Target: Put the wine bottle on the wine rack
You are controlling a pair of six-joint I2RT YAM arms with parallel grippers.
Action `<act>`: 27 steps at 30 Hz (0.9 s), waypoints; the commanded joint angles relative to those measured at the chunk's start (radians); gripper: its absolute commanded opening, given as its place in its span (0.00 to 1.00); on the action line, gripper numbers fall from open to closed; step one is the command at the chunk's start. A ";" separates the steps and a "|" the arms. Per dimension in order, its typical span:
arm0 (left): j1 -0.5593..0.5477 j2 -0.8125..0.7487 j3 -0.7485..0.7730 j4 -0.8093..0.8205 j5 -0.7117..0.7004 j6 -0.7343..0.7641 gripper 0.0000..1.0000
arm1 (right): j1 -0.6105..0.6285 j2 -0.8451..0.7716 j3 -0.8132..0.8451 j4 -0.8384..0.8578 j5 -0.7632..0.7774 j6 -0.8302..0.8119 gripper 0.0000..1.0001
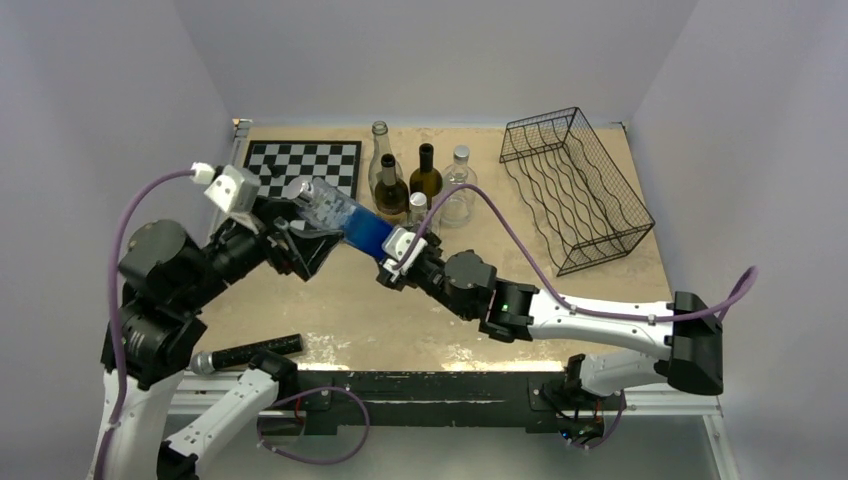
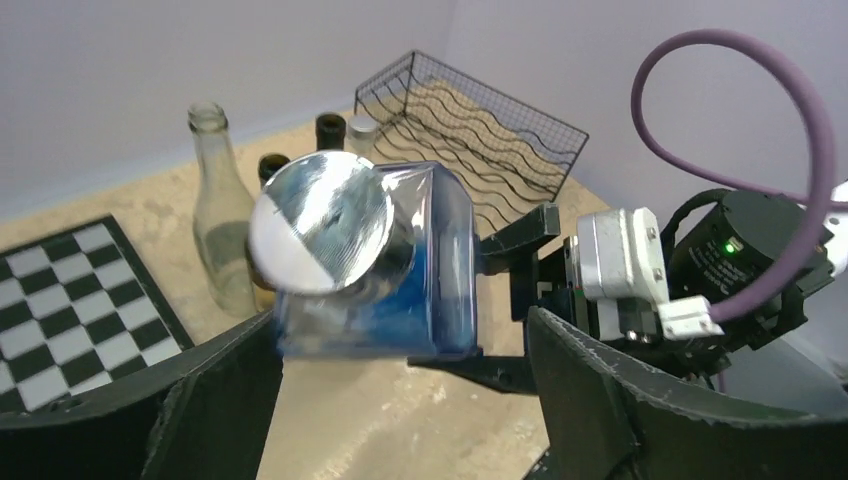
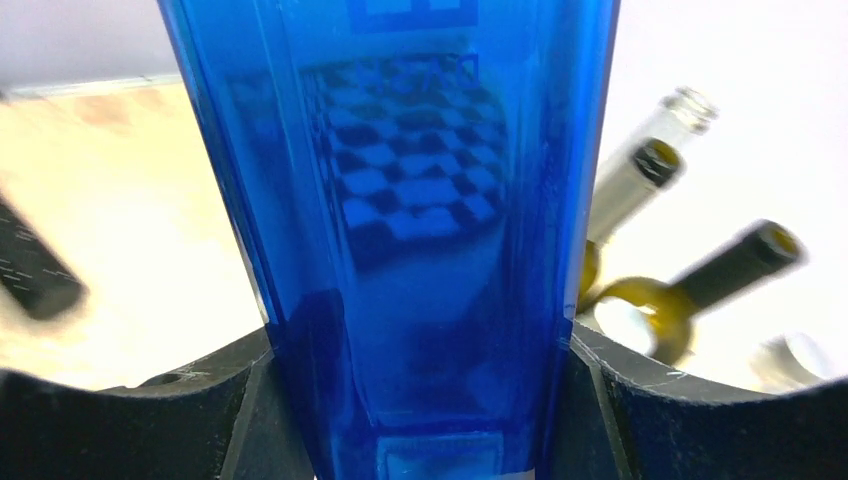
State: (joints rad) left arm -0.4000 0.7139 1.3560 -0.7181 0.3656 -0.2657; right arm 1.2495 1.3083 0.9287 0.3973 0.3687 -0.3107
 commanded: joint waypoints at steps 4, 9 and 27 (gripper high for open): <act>0.000 -0.109 0.039 0.084 -0.059 0.079 0.99 | -0.022 -0.144 0.072 0.124 0.215 -0.347 0.00; 0.000 -0.119 0.086 0.040 -0.117 0.072 0.99 | -0.022 -0.176 0.062 0.211 0.253 -0.600 0.00; 0.000 0.120 0.226 -0.294 0.278 0.322 0.99 | 0.012 -0.147 -0.145 0.560 0.201 -1.203 0.00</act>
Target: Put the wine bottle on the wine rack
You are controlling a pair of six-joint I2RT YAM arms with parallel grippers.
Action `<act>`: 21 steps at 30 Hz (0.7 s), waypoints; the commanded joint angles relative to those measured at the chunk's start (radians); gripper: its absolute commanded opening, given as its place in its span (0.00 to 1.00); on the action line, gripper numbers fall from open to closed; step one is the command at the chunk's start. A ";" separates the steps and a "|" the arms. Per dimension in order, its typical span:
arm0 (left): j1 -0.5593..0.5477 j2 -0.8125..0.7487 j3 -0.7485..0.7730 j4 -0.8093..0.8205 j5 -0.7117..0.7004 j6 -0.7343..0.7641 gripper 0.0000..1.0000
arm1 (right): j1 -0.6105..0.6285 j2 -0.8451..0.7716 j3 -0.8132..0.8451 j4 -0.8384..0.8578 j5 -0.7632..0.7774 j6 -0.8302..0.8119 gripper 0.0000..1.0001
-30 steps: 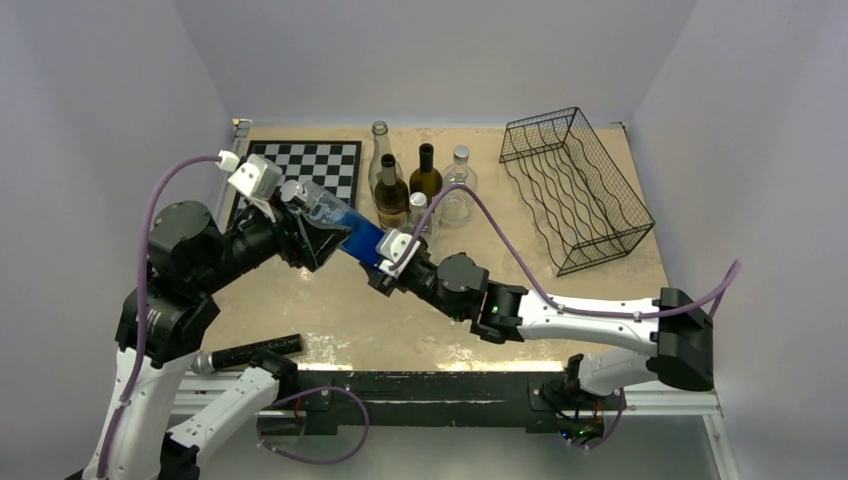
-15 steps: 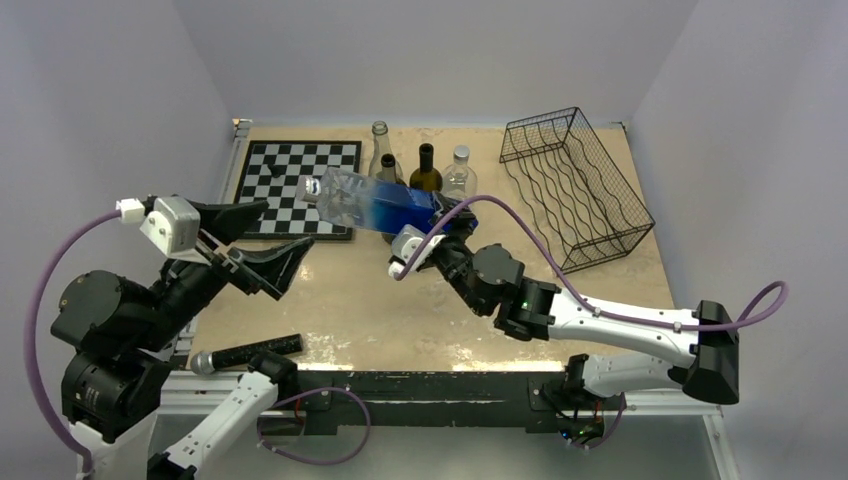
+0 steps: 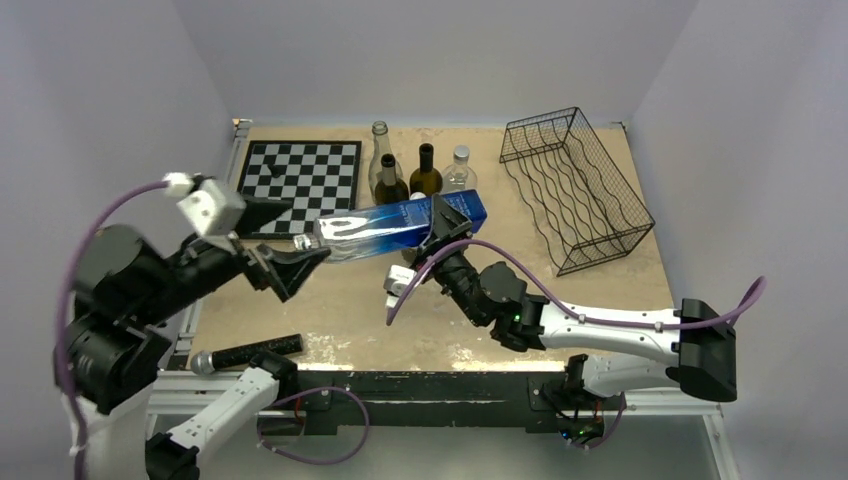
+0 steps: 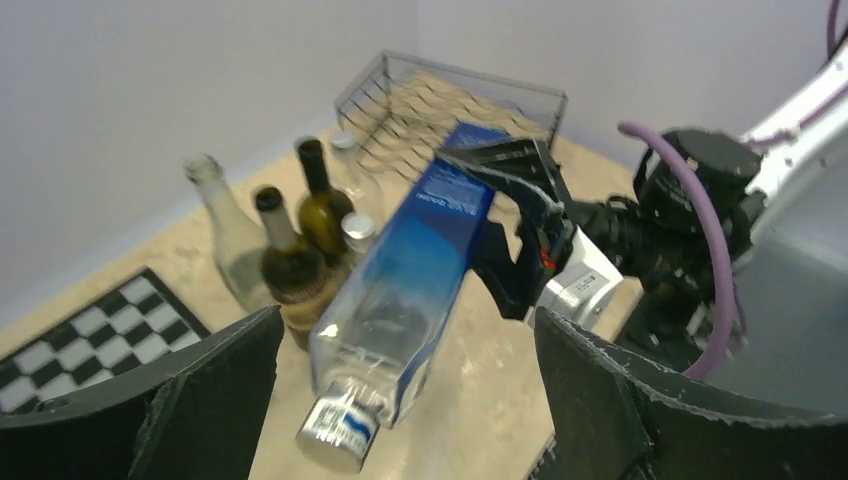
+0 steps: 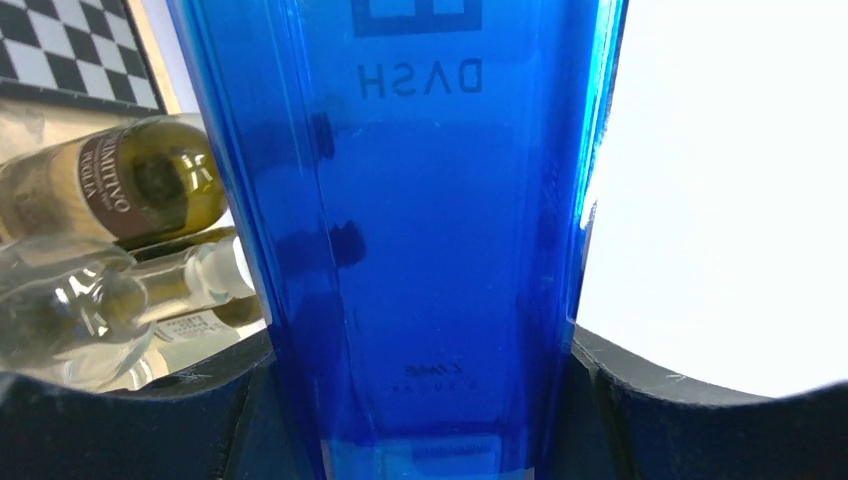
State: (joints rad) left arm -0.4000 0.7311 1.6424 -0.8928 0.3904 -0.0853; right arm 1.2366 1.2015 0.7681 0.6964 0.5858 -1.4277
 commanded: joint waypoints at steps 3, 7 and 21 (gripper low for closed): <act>0.000 0.145 -0.121 -0.122 0.266 0.159 0.99 | 0.049 -0.044 0.007 0.216 -0.013 -0.081 0.00; 0.000 0.154 -0.227 -0.081 0.346 0.176 0.99 | 0.069 -0.050 -0.004 0.195 -0.003 -0.082 0.00; -0.005 0.170 -0.349 -0.093 0.373 0.228 0.87 | 0.115 -0.113 0.066 -0.151 0.022 0.062 0.00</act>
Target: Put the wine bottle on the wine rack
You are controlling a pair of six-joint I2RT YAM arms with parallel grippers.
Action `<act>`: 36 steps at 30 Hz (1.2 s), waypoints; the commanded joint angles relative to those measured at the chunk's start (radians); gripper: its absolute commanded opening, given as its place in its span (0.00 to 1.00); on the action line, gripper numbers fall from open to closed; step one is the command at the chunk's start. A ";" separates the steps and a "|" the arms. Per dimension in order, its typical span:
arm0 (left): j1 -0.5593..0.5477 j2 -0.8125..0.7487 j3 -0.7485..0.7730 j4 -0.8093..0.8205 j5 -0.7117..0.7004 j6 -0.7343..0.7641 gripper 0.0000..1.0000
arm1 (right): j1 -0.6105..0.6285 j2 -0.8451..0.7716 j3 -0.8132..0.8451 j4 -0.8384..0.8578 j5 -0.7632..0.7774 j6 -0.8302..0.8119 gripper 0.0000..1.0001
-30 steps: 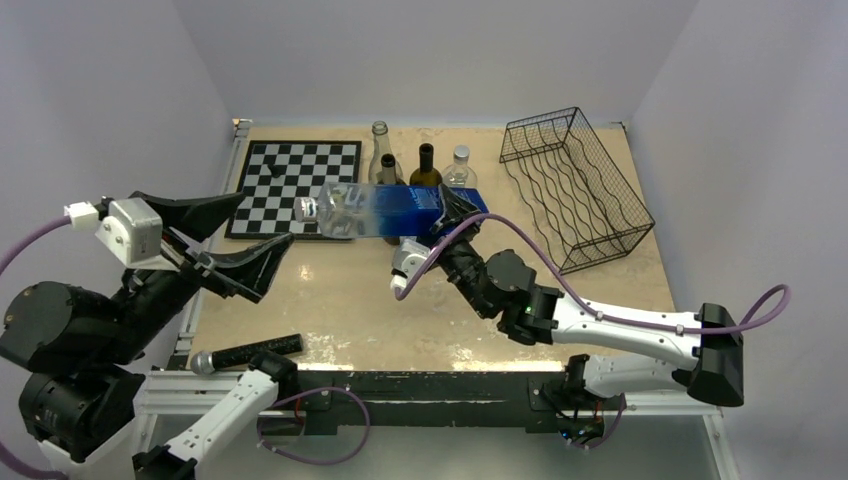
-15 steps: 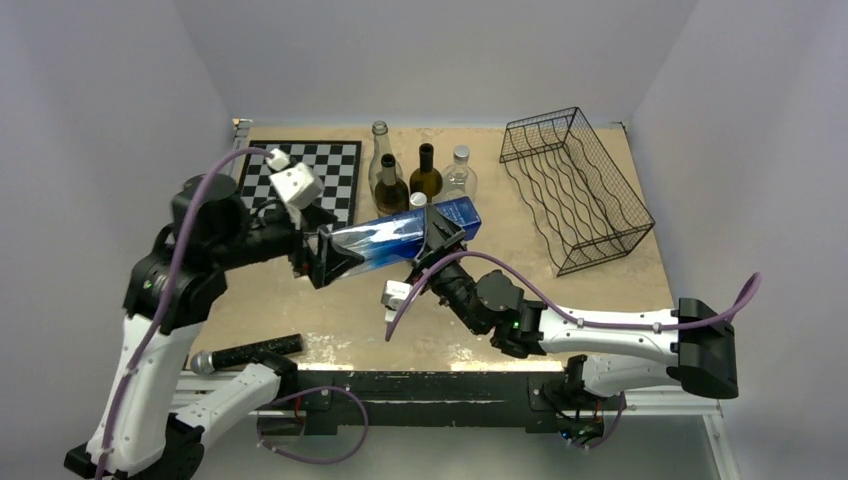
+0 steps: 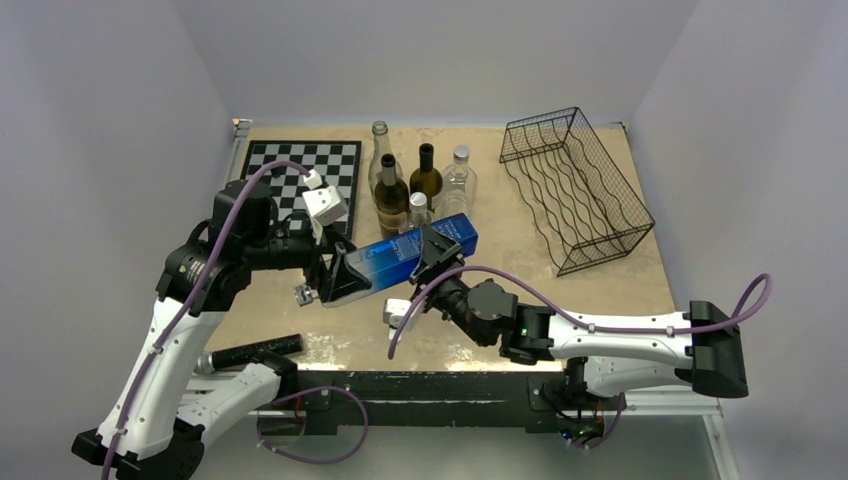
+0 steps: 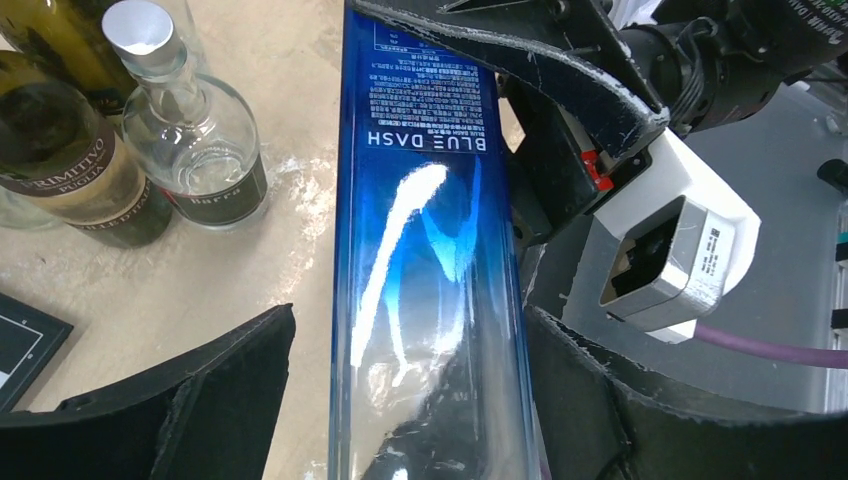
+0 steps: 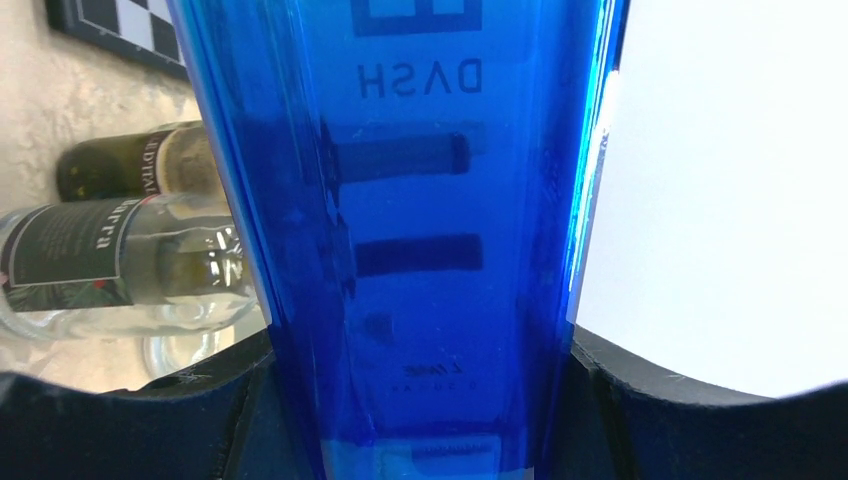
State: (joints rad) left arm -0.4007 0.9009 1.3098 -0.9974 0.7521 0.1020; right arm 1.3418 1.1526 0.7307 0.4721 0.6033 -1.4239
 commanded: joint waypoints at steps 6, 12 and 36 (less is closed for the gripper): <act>-0.024 0.014 -0.040 0.010 -0.001 0.040 0.89 | 0.013 -0.052 0.129 0.057 0.018 0.062 0.00; -0.053 0.030 -0.065 0.015 -0.042 0.033 0.89 | 0.018 -0.039 0.159 0.050 0.023 0.076 0.00; -0.114 0.004 -0.074 0.085 -0.220 0.038 0.00 | 0.025 -0.059 0.239 -0.040 0.053 0.209 0.00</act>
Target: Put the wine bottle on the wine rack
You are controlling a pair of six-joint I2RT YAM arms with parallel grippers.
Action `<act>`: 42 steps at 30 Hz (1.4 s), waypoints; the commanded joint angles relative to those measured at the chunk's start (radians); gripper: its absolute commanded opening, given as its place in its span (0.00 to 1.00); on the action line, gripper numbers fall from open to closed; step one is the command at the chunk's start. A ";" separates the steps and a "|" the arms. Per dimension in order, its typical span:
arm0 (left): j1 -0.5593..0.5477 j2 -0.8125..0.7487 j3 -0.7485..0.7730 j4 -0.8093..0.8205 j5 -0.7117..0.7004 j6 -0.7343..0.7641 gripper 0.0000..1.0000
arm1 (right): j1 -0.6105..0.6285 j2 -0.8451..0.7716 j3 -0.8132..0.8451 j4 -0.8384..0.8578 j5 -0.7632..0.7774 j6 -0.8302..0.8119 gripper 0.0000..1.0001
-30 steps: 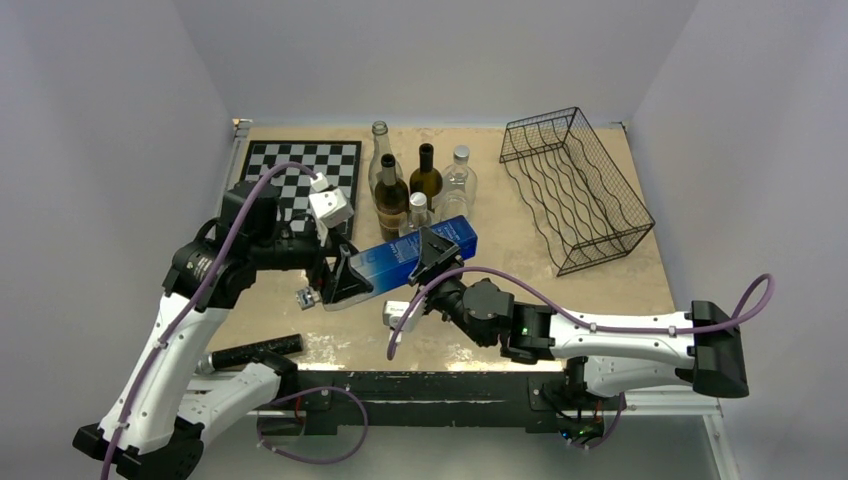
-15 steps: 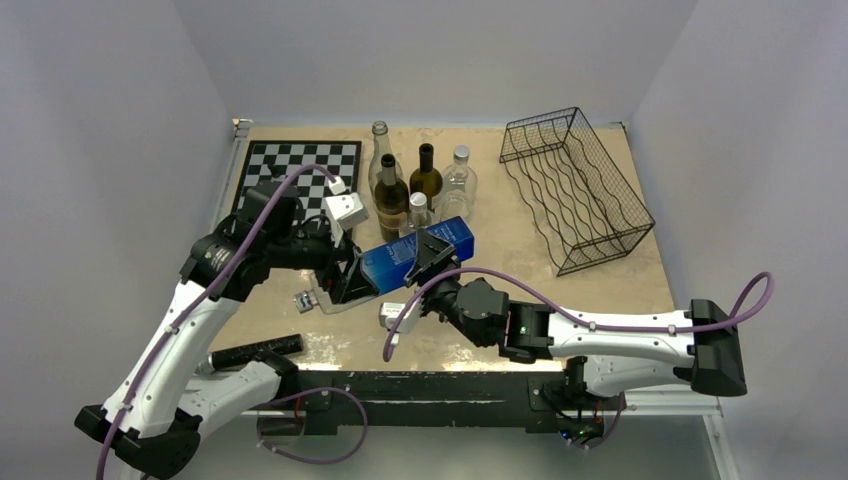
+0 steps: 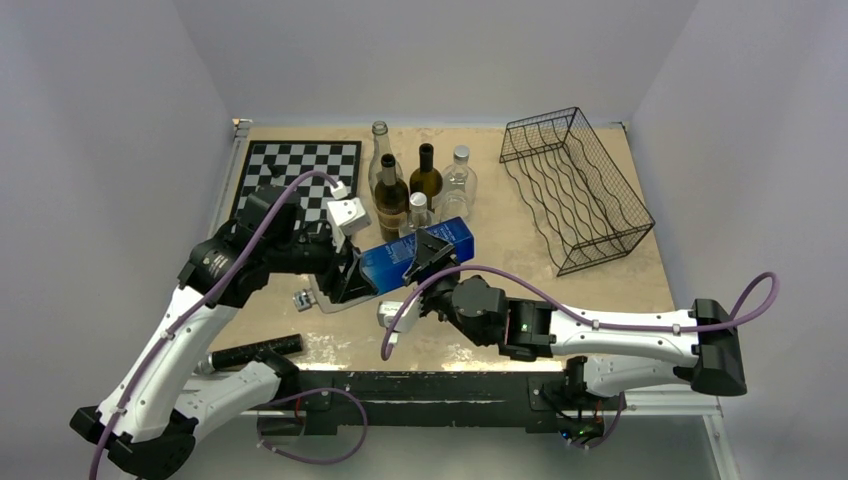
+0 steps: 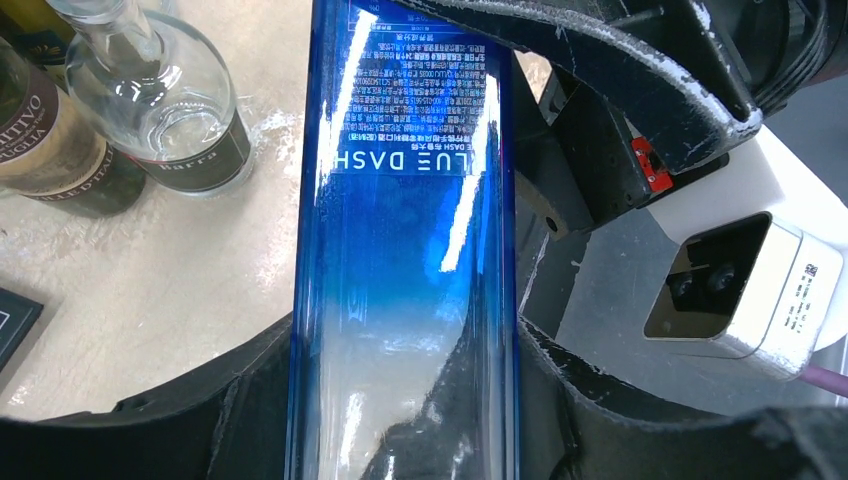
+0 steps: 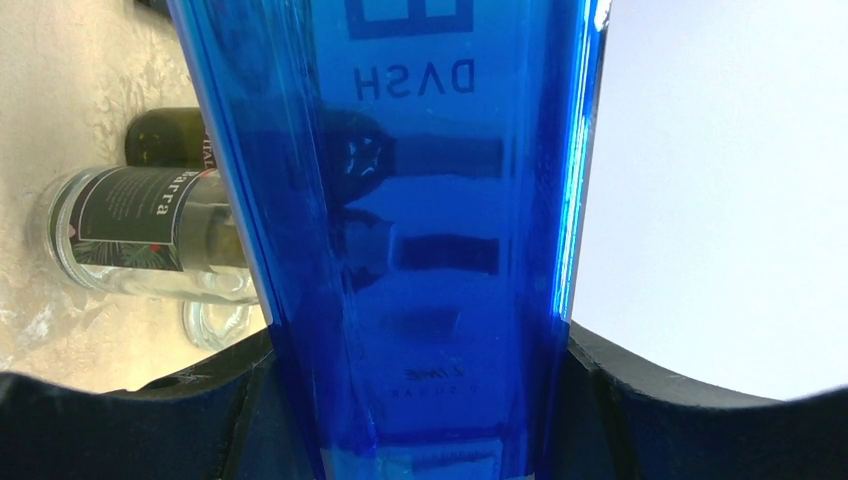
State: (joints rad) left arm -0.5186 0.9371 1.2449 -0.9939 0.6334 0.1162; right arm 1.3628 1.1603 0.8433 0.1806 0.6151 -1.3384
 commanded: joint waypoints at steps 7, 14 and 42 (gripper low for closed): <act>0.003 -0.129 -0.023 0.210 -0.211 -0.009 0.00 | 0.004 -0.082 0.069 0.261 0.002 0.081 0.76; 0.003 -0.187 -0.039 0.274 -0.354 -0.017 0.00 | 0.004 -0.033 0.034 0.313 -0.003 0.028 0.99; -0.074 -0.086 -0.077 0.549 -0.163 -0.220 0.00 | -0.385 -0.265 0.500 -1.039 0.075 1.664 0.84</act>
State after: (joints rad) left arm -0.5362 0.8177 1.1667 -0.7738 0.3969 -0.0303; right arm 1.0702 0.8379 1.2938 -0.5167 0.6659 -0.0578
